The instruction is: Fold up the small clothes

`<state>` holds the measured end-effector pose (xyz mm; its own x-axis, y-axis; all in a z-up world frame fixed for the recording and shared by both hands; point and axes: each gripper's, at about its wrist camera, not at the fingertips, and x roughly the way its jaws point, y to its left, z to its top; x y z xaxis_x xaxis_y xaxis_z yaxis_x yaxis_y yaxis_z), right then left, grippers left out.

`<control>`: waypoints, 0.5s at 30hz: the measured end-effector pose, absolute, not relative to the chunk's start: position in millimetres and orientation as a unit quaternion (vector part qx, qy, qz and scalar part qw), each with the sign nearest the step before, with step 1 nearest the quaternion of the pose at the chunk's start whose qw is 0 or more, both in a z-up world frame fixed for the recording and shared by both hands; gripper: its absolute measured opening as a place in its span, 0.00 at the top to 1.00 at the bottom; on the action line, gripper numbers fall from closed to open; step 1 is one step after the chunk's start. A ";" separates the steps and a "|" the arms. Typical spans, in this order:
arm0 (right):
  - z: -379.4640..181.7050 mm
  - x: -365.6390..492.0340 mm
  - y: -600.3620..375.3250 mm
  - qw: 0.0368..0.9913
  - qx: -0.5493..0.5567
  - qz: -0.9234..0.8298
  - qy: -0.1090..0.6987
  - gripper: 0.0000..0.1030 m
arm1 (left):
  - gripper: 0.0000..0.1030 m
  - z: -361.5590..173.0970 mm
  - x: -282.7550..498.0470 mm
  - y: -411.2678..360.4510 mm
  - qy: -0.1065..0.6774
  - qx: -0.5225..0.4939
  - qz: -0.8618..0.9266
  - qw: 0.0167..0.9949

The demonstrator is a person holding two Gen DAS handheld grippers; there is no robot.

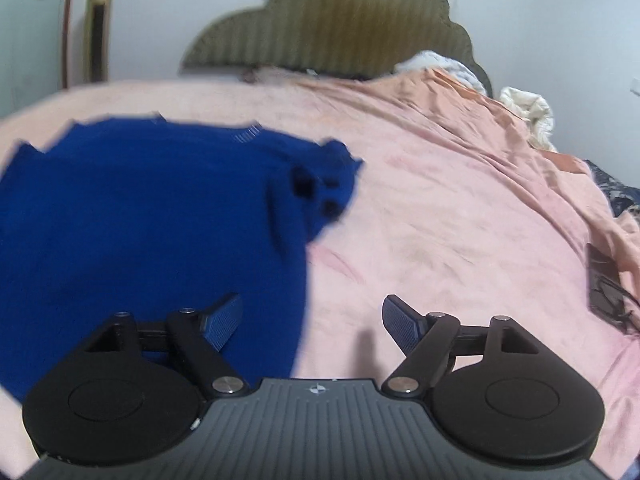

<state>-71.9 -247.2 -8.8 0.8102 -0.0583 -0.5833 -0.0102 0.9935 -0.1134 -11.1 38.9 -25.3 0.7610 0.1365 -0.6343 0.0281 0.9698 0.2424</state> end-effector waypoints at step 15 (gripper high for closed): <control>-22.1 -81.3 -219.8 0.941 -0.083 0.026 0.327 0.06 | 0.22 -31.5 -17.1 32.3 0.332 0.130 0.048 0.933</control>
<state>-81.3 -219.8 -22.1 0.7843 -0.0054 -0.6203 -0.1035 0.9848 -0.1395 -17.1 32.3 -31.5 0.7755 0.1753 -0.6066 -0.0030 0.9617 0.2741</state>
